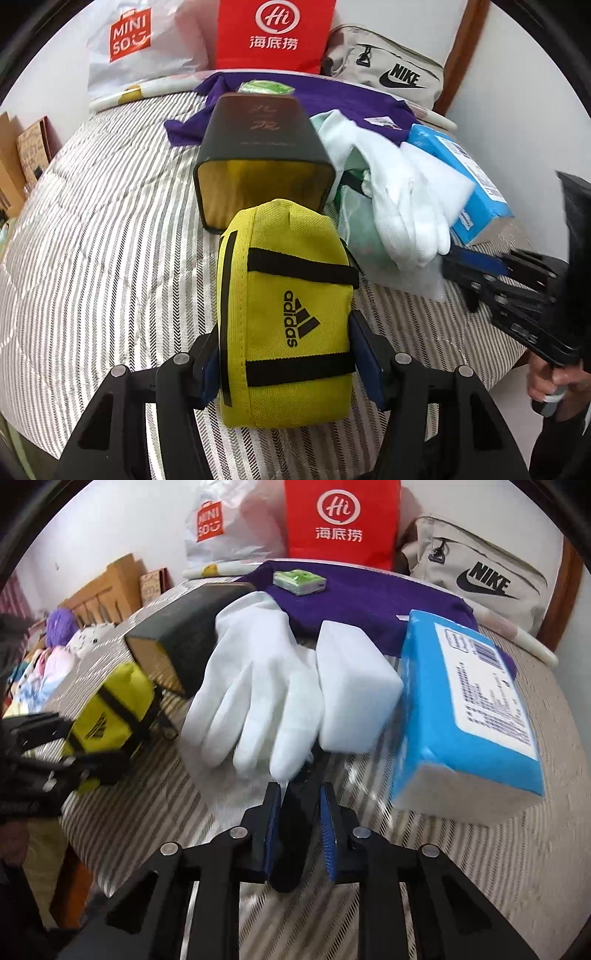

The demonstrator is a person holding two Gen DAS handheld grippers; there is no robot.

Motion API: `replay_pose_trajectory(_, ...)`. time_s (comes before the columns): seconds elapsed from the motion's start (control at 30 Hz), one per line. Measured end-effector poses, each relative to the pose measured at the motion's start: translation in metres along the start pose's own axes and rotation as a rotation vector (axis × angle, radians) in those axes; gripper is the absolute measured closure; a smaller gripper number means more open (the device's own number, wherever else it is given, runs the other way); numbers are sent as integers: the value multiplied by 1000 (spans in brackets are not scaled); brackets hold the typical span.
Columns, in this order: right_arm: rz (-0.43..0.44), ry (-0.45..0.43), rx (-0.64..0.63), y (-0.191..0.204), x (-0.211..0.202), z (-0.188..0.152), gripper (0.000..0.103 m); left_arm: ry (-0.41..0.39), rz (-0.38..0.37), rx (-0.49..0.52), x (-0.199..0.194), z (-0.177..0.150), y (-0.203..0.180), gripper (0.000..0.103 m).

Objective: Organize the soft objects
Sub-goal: 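Grasp the black watch strap with the right gripper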

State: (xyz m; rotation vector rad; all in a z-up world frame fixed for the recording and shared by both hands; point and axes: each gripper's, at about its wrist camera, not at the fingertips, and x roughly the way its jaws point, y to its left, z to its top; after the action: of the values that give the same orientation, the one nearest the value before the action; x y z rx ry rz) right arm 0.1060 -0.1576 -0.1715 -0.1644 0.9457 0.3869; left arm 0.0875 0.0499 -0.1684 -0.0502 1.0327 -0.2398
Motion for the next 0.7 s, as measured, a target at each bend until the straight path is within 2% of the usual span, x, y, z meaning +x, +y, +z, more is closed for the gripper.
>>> replay_pose_trajectory(0.1, 22, 32, 23, -11, -11, -11, 87, -8, 3, -9, 0, -1, 1, 44)
replay_pose_trajectory(0.37, -28, 92, 90, -40, -30, -49, 87, -7, 31, -10, -3, -4, -1, 44)
replay_pose_trajectory(0.43, -19, 75, 108, -44, -33, -51, 83, -5, 36, -13, -3, -5, 0, 42)
replay_pose_trajectory(0.5, -26, 68, 105, -43, -29, -48, 64, -3, 42, -17, -3, -5, 0, 42)
replay_pose_trajectory(0.57, -35, 50, 91, -40, -25, -44, 60, 1, 47, -18, -3, -4, 0, 41)
replay_pose_trajectory(0.63, -41, 25, 65, -35, -17, -37, 60, 5, 53, -18, -3, -4, 1, 41)
replay_pose_trajectory(0.67, -48, 12, 54, -33, -14, -34, 66, 6, 55, -17, -2, -3, 1, 41)
replay_pose_trajectory(0.7, -57, -7, 38, -31, -12, -32, 80, 7, 57, -16, -2, -3, 1, 41)
